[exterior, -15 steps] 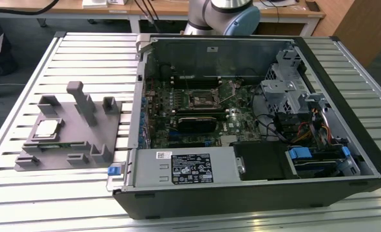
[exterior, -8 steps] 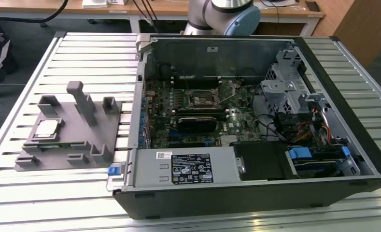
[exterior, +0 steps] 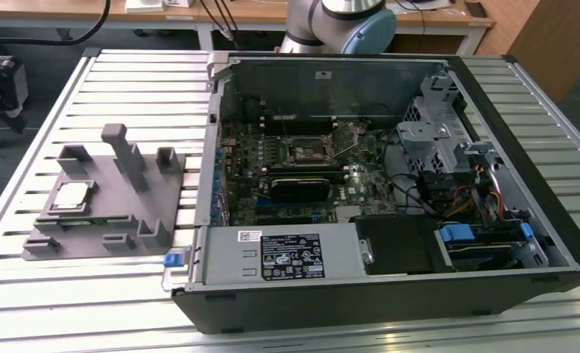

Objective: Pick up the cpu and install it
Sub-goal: 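Pick up the cpu and move it towards the insertion slot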

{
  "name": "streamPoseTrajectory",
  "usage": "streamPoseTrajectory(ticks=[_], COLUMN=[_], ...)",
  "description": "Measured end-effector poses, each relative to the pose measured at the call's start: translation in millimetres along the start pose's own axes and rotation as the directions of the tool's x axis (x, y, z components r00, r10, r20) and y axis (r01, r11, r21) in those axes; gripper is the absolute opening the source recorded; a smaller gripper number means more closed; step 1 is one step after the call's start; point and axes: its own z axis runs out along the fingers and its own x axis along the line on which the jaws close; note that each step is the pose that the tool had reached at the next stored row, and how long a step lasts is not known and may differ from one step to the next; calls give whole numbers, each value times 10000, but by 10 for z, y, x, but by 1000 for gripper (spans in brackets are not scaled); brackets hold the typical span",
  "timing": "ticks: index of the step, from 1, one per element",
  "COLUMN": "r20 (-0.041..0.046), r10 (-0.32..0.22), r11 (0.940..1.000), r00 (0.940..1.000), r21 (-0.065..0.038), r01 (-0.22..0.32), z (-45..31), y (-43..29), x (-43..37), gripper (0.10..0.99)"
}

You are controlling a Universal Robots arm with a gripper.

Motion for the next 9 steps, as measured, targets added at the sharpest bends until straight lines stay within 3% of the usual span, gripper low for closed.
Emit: streamPoseTrajectory(ticks=[1,4,9], r20=[-8,-44,-76], r10=[-107,-190,-191], r11=[9999,9998,9998], r00=[9999,9998,9998], r21=[-2,-2,-2], r01=[107,190,191], z=[19,72,163], y=[-2,-4,-8], x=[0,1,1], gripper=[408,580,706])
